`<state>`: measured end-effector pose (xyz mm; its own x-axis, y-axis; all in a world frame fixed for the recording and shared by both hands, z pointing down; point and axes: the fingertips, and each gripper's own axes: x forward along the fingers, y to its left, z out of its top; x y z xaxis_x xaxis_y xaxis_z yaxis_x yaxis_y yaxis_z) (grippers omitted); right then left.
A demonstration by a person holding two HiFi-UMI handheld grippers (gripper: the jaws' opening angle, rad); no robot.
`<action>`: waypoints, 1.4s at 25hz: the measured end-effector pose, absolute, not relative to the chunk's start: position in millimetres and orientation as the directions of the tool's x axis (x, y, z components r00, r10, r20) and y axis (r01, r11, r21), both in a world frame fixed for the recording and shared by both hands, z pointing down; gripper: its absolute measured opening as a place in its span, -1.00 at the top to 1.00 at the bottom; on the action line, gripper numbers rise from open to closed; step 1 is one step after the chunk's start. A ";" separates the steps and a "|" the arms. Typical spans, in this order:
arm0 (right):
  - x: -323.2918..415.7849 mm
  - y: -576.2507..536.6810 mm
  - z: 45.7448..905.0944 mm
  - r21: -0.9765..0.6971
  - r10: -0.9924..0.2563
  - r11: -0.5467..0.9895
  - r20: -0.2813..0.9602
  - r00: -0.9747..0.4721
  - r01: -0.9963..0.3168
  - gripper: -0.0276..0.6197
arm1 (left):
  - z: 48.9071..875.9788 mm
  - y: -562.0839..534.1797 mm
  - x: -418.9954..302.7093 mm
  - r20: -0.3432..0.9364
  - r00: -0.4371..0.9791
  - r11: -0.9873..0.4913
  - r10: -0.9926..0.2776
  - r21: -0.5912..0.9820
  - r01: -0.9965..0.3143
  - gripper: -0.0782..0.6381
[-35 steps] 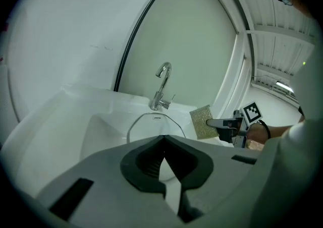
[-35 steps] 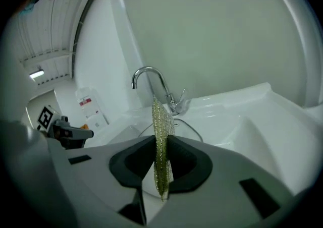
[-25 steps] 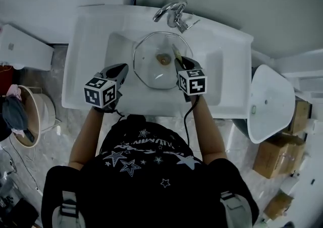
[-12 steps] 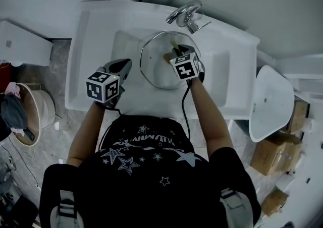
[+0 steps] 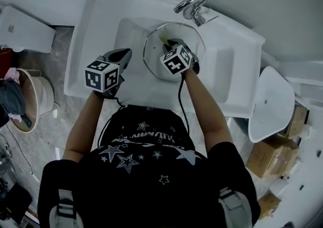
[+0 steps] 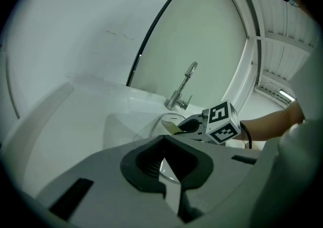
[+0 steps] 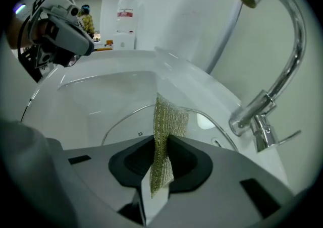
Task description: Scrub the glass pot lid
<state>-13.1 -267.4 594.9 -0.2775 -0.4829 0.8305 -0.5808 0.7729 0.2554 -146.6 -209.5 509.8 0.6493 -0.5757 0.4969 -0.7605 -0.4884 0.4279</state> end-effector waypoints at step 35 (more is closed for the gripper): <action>-25.4 -103.8 651.7 -0.167 0.084 0.968 0.921 -0.380 -0.189 0.67 | 521.3 -151.8 -124.0 0.550 0.591 -0.392 -0.590 0.445 -0.805 0.76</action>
<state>-25.4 -103.8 651.7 -0.3801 0.0842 0.9211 -0.1895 0.9676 -0.1667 -124.0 -151.8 521.3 0.5911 -0.5904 0.5495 -0.8052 -0.3921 0.4448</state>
